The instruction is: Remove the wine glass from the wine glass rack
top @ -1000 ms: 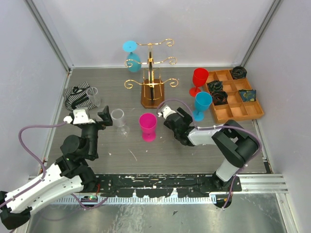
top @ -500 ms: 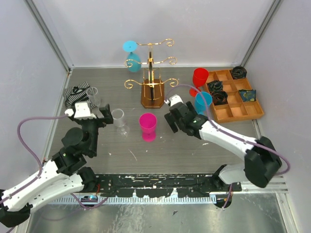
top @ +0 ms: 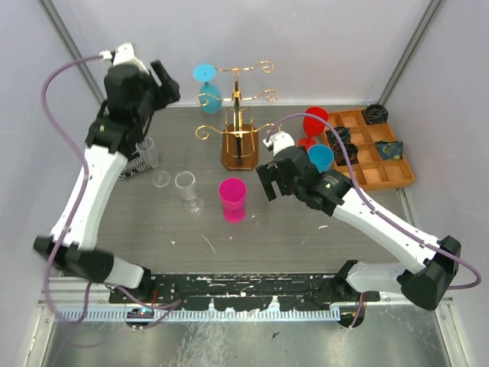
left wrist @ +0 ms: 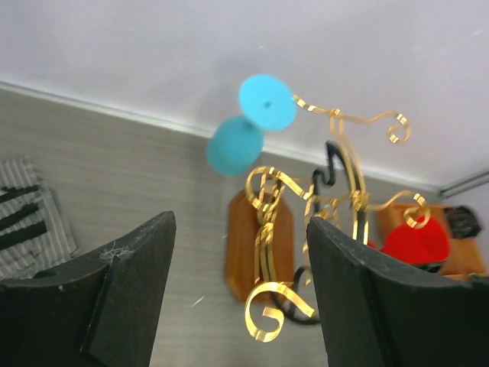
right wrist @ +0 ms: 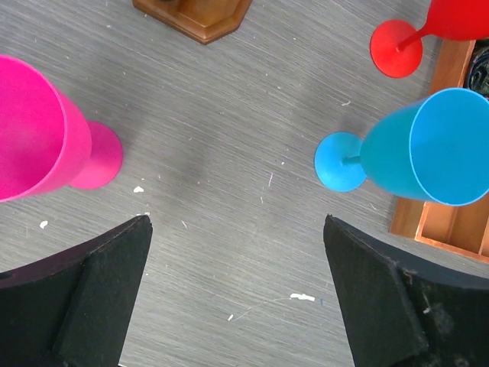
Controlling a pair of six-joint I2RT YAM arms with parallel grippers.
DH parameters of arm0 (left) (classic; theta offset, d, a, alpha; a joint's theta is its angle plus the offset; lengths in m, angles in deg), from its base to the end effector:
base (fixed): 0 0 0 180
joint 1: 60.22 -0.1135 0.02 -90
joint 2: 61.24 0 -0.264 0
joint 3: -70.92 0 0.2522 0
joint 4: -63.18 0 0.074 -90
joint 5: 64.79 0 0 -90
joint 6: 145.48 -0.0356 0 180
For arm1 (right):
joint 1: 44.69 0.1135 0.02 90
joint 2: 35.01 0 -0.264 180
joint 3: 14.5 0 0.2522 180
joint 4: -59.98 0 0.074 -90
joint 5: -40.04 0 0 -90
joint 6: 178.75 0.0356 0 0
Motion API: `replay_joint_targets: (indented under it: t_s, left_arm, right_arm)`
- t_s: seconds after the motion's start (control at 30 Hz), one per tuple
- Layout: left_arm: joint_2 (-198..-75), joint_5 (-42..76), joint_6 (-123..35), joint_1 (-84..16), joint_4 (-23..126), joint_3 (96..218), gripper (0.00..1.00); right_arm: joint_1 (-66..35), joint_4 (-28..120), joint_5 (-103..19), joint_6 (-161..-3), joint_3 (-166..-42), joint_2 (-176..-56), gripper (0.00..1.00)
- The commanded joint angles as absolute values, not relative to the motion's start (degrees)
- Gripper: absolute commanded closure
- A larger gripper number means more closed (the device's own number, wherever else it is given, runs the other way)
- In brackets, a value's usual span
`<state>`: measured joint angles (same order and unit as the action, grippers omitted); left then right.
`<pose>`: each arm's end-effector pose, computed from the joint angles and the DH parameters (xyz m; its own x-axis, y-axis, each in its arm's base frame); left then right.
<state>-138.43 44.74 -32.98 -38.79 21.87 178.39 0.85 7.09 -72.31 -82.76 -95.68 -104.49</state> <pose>0.2695 -0.0930 0.4775 -0.1794 -0.3170 -0.9313 -0.0322 0.9480 -0.3165 0.1882 0.1724 0.3415 -0.5067 -0.3786 -0.7746 -0.4090 0.8964 -0.1705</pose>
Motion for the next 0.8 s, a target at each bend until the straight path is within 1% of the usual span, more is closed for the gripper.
replay_joint_targets:
  t_s: [0.0, 0.07, 0.13, 0.17, 0.23, 0.43, 0.53, 0.63, 0.7, 0.77]
  left_arm:
    - [-152.97, 14.48, -19.55, -48.66, 14.15, 193.49, 0.25]
    - [-160.25, 3.49, -13.27, -52.4, 16.82, 198.84, 0.27]
    - [-166.87, -3.96, -8.1, -54.62, 20.13, 203.4, 0.32]
    - [-171.1, -6.08, -6.61, -55.27, 20.55, 206.16, 0.35]
    - [-175.59, -6.26, -6.43, -55.55, 19.31, 211.49, 0.38]
    - [-188.99, -9.83, -3.88, -56.2, 17.94, 226.37, 0.36]
    - [-190.56, -11.27, -0.83, -56.69, 24.64, 223.89, 0.35]
    - [-192.3, -11.09, -0.23, -56.71, 25.87, 224.65, 0.36]
    - [-193.56, -10.83, -0.24, -56.84, 25.62, 225.34, 0.38]
    - [-194.37, -11.25, 0.45, -56.88, 26.89, 224.93, 0.45]
  right_arm:
    - [1.06, 4.65, -71.76, -82.91, -99.18, -100.59, 0.0]
    - [1.04, 4.38, -71.77, -82.88, -99.36, -99.96, 0.0]
    - [1.08, 4.22, -71.74, -82.8, -99.53, -99.2, 0.0]
    - [1.03, 4.21, -71.78, -82.7, -99.43, -98.85, 0.0]
    - [1.02, 4.13, -71.68, -82.46, -99.43, -98.31, 0.0]
    - [1.02, 4.25, -71.33, -82.07, -99.86, -97.46, 0.0]
    - [1.02, 4.31, -71.22, -81.85, -100.29, -97.33, 0.0]
    - [1.02, 3.88, -71.55, -81.75, -100.44, -97.34, 0.0]
    - [1.02, 3.93, -72.03, -81.77, -100.65, -97.19, 0.0]
    - [1.02, 4.27, -72.55, -81.89, -100.67, -96.96, 0.01]
